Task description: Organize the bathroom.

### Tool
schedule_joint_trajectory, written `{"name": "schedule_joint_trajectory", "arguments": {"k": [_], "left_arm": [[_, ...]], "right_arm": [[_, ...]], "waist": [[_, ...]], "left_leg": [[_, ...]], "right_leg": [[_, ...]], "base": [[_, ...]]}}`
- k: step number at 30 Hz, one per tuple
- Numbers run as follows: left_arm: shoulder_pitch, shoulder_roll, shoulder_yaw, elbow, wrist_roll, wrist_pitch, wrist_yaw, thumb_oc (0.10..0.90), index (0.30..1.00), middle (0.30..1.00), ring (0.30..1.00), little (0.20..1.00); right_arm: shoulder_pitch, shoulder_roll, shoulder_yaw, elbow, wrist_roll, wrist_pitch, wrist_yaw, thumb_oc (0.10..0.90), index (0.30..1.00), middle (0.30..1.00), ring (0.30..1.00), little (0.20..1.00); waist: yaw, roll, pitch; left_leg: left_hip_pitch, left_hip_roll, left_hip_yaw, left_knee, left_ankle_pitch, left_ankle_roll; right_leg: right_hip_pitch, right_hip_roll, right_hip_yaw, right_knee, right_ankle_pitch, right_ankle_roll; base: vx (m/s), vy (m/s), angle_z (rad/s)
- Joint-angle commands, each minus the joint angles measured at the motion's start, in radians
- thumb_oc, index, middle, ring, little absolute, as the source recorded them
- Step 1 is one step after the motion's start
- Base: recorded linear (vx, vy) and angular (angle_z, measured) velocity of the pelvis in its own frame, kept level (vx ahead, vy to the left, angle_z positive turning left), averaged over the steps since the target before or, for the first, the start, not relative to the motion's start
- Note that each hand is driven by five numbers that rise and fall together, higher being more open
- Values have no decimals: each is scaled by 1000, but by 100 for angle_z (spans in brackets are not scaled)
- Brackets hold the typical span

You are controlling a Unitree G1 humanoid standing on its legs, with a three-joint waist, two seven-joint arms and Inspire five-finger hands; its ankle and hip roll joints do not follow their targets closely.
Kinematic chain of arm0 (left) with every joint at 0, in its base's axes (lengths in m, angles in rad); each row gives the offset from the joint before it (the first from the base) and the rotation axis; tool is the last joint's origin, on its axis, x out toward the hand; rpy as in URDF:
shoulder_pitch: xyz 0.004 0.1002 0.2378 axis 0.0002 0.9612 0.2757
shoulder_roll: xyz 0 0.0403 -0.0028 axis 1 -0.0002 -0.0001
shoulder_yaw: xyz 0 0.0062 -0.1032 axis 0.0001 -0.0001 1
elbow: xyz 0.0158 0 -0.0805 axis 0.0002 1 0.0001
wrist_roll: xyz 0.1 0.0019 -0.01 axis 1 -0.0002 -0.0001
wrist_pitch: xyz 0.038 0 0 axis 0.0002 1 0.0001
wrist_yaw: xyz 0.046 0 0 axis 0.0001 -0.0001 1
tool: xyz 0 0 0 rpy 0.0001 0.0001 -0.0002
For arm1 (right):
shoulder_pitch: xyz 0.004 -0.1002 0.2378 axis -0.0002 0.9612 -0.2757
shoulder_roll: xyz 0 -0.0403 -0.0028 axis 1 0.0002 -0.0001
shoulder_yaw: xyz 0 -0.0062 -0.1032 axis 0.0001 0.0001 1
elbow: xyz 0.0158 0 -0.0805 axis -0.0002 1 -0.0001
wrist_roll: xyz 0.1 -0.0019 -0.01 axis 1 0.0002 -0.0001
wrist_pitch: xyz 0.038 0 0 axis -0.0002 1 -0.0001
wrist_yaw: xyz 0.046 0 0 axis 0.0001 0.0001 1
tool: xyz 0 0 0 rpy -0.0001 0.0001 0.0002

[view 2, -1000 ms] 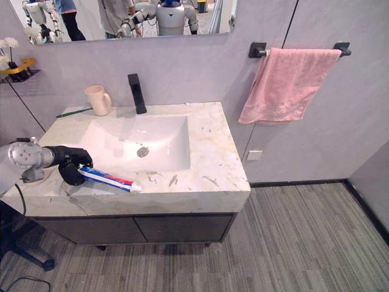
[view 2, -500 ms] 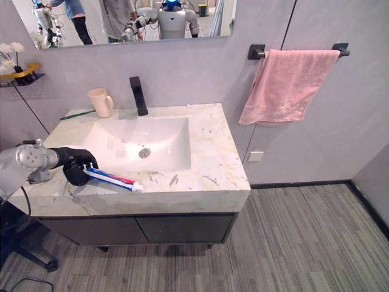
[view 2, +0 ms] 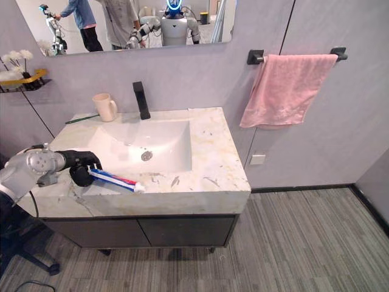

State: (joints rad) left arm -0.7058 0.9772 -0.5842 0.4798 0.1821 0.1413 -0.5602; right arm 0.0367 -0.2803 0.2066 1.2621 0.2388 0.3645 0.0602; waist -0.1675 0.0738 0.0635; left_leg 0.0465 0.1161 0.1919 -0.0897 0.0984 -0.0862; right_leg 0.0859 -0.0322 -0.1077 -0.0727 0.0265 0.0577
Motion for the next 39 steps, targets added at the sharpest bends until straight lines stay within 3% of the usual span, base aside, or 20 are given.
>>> {"name": "schedule_joint_trajectory", "arguments": {"k": [1,14,23,39], "left_arm": [[-46,-40,10,91,77,-31,81,800,900,900,900,900],[17,-112,19,153,115,-47,207,800,900,900,900,900],[38,-152,73,169,179,26,464,800,900,900,900,900],[-64,-36,86,119,130,16,340,800,900,900,900,900]], "right_arm": [[-10,-35,24,14,-30,18,-3,800,900,900,900,900],[-16,-29,29,10,-49,21,-5,800,900,900,900,900],[-1,-15,46,8,-44,37,-2,800,900,900,900,900],[20,-16,23,14,-31,14,-4,800,900,900,900,900]], "waist": [[-32,-19,-1],[-30,-32,-17],[-28,-43,-19],[-24,-39,-15]], "left_leg": [[-2,6,36,54,-99,47],[2,8,45,71,-108,52],[5,12,38,66,-106,48],[3,12,21,60,-101,42]], "right_leg": [[-45,-13,-37,128,-93,70],[-37,-14,-35,136,-100,68],[-35,-11,-38,137,-105,64],[-36,-12,-31,130,-94,68]], "base": [[1,16,-4],[0,1,0],[6,-5,0],[0,-3,-1]]}}
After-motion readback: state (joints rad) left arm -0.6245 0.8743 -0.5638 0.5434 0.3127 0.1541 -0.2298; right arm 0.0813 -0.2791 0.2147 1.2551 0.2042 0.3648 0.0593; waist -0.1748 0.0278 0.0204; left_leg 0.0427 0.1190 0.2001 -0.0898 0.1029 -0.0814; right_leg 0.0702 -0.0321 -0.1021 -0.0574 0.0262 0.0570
